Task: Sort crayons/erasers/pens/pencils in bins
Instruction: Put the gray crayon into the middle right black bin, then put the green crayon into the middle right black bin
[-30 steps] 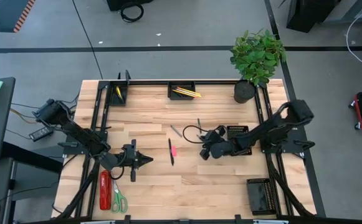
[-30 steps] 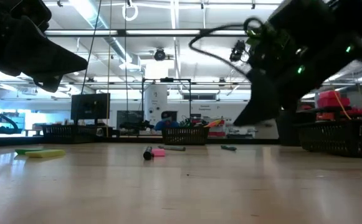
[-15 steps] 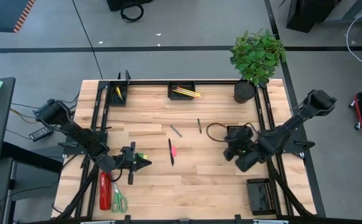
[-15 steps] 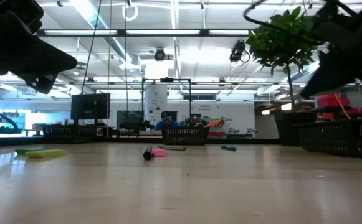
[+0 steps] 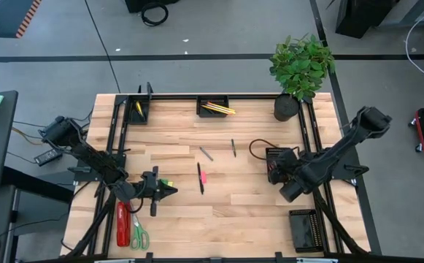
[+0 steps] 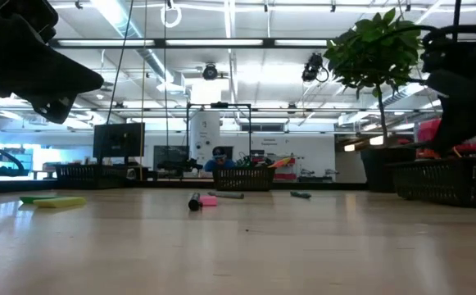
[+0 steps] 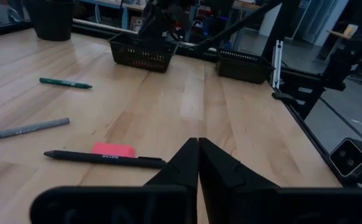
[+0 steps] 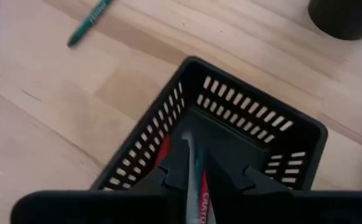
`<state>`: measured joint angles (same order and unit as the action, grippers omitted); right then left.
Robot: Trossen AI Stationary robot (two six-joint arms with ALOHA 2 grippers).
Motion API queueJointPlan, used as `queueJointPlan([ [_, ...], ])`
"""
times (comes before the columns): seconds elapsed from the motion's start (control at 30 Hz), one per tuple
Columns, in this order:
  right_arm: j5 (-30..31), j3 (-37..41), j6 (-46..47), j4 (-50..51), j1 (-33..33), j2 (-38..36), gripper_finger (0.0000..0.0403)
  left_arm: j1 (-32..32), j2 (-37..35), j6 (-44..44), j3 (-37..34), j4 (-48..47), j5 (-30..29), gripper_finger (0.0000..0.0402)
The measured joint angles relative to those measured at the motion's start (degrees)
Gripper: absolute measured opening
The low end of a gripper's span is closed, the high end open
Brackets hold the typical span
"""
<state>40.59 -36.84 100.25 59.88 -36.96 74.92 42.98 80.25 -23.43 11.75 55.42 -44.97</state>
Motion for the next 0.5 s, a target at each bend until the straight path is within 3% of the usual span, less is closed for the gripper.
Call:
queueJointPlan([
  [0.23, 0.45, 0.00, 0.69, -0.59, 0.03, 2.92, 0.0045, 0.05, 0.00, -1.70, 0.00, -0.17, 0.00, 0.0029],
  [0.5, 2.78, 0.02, 1.15, -1.35, 0.05, 2.85, 0.0091, 0.37, 0.00, -1.83, 0.00, -0.58, 0.00, 0.0024],
])
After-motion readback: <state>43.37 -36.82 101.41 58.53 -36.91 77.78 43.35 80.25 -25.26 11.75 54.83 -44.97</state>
